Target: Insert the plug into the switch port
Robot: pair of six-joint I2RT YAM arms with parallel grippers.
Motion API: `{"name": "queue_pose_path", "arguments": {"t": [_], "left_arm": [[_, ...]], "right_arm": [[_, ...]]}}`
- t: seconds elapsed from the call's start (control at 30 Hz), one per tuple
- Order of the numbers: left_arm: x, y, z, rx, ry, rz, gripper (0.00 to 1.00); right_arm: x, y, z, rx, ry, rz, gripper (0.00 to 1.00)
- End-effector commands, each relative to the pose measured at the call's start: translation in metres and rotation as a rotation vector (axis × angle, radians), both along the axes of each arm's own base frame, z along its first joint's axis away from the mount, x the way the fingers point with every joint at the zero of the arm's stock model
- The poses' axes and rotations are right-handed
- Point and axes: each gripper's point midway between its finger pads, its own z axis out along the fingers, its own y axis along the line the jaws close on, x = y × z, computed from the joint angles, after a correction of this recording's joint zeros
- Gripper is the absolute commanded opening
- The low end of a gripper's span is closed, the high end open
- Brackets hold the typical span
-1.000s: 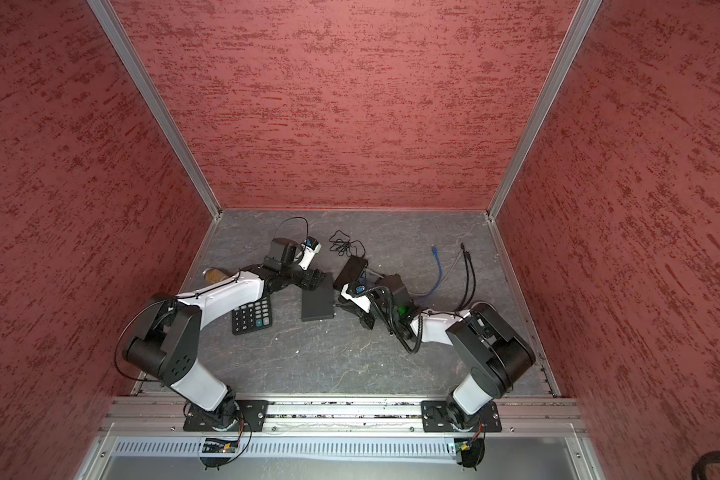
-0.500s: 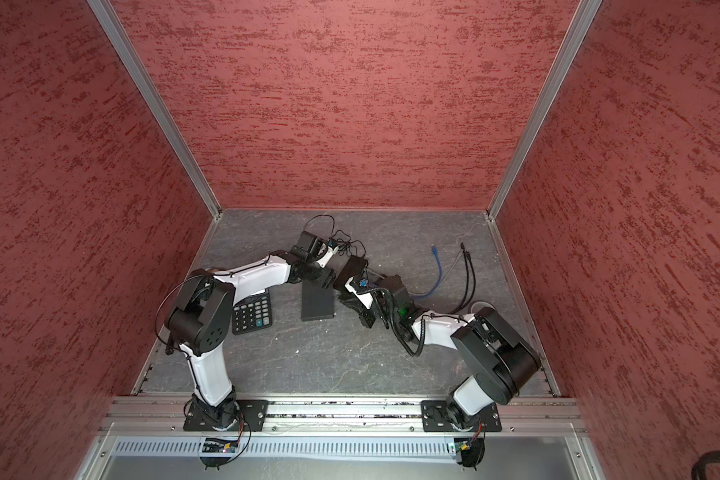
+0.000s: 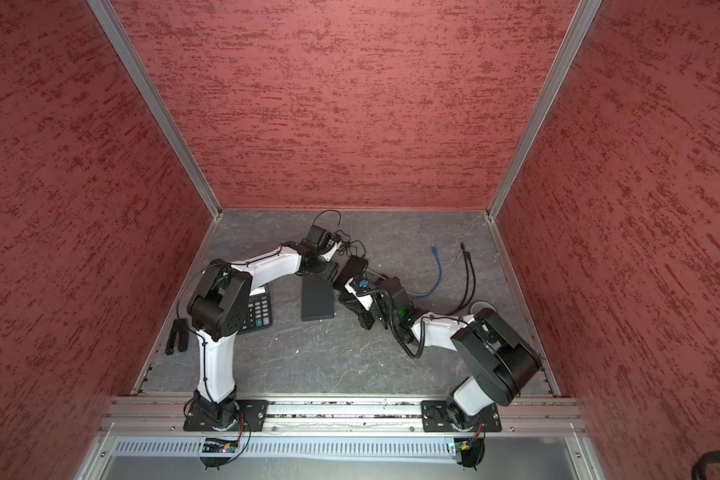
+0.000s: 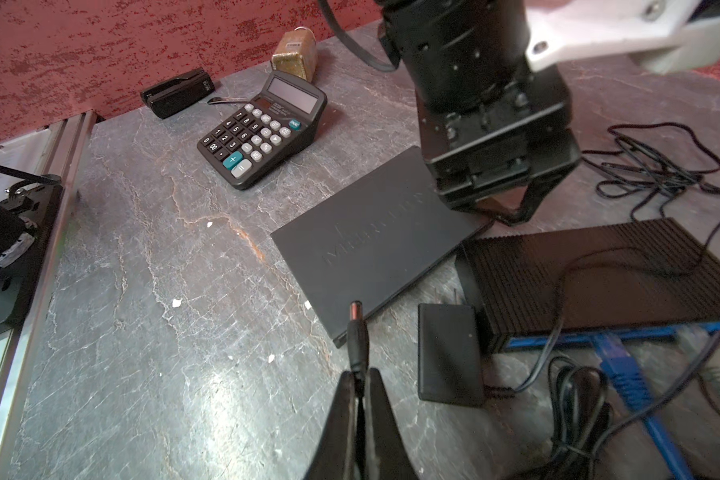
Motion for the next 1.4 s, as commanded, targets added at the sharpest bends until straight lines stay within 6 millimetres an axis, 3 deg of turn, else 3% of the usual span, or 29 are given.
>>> {"name": "queue_pose_path", "arguments": {"t": [0.0,0.33,0.6,0.8,1.07,1.37], "left_arm": [[-0.003,0.015,-0.007,0.090,0.023,0.025,0.72],[-0.029,0.077,-0.007,0.255,0.127,0.217,0.71],[-0.053,0.105,-0.016,0.304,0.220,0.302,0.71],[-0.059,0.106,-0.017,0.241,0.241,0.327,0.71],[-0.054,0.090,-0.015,0.090,0.226,0.318,0.71],[-0.054,0.082,-0.017,0.028,0.228,0.317,0.70]], "right_arm": [[-0.004,0.005,0.002,0.024,0.015,0.004,0.02],[-0.019,0.024,-0.005,-0.020,0.056,0.110,0.03],[-0.030,0.045,-0.015,-0.041,0.080,0.166,0.03],[-0.046,0.075,-0.016,0.022,0.114,0.221,0.02],[-0.068,0.113,-0.020,0.059,0.121,0.317,0.02],[-0.060,0.136,-0.033,0.006,0.125,0.324,0.03]]}}
